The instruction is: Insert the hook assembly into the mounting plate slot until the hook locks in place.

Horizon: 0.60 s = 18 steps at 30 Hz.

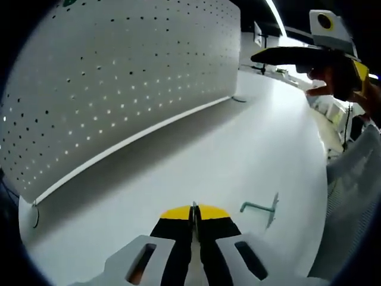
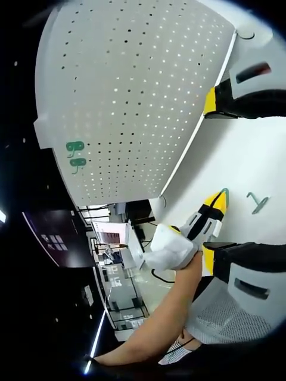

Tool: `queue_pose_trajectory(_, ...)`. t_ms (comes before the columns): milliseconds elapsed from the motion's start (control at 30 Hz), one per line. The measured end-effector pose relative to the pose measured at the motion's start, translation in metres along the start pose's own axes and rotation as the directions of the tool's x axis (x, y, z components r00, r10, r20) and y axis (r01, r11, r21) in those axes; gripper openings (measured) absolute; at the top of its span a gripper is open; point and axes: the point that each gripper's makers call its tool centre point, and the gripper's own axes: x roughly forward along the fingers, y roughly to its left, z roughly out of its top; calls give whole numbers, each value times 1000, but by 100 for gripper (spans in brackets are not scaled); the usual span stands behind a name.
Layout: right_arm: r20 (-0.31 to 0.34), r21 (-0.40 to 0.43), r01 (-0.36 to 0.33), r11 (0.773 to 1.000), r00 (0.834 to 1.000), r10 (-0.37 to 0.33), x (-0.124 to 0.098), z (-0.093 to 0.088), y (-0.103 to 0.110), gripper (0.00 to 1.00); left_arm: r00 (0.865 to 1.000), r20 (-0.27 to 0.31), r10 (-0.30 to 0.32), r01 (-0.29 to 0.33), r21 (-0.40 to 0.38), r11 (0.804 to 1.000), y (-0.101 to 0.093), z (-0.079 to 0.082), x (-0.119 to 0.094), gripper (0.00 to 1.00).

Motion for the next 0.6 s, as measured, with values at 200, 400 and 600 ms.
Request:
queue_pose_trajectory(200, 1, -1, -1, 1000, 1000, 1, 0, 1, 1, 83, 1000, 4, -4, 4, 9, 1000, -2, 1, -3, 2)
queue_pose_trajectory(400, 4, -3, -5, 1000, 1000, 5, 0, 2, 4, 83, 1000, 12, -9, 9, 28, 1000, -6, 2, -9, 2)
queue_pose_trajectory(600, 5, -6, -8, 1000, 1000, 8, -1, 2, 6, 83, 1000, 26, 1, -3, 69, 998, -10, 4, -17, 1)
